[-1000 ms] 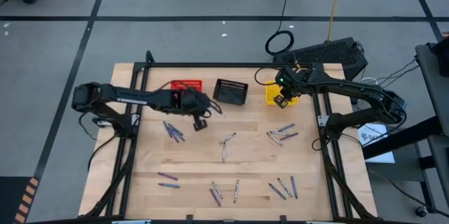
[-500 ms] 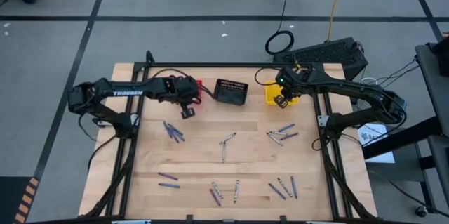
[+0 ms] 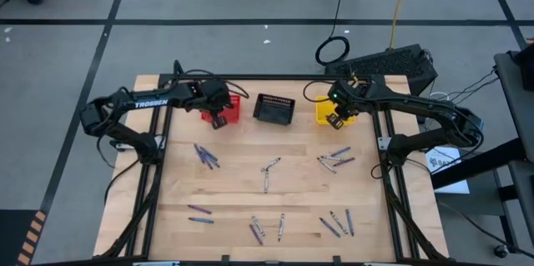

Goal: Sort crayons
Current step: Put the gray crayon into the red bin, then put the blue crayon into the black bin

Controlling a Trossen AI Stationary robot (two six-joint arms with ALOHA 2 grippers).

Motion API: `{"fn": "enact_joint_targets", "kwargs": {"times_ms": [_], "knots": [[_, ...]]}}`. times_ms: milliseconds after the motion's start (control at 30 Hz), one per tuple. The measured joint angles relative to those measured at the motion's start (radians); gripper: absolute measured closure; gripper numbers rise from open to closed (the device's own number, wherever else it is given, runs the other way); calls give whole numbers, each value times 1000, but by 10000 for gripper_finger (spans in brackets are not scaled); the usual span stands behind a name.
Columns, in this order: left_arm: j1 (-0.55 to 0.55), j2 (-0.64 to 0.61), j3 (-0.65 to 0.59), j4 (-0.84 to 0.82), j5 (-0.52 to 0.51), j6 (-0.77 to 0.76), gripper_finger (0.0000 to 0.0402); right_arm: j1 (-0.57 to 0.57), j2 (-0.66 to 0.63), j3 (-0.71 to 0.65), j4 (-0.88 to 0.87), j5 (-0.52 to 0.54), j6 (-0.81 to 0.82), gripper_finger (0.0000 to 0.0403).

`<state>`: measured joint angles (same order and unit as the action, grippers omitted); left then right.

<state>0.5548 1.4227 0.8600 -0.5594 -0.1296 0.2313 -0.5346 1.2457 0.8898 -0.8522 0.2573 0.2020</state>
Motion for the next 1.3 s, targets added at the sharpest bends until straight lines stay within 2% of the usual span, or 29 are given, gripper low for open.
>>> {"fn": "enact_joint_targets", "kwargs": {"times_ms": [333,533,933,1300], "knots": [[92,0,0,0,3,41,389,0,0,0,-25,0,10,332],[98,0,0,2,53,39,386,0,0,0,-25,0,26,332],[98,0,0,2,58,38,382,0,0,0,-25,0,26,332],[98,0,0,2,56,38,323,0,0,0,-24,1,19,332]]}}
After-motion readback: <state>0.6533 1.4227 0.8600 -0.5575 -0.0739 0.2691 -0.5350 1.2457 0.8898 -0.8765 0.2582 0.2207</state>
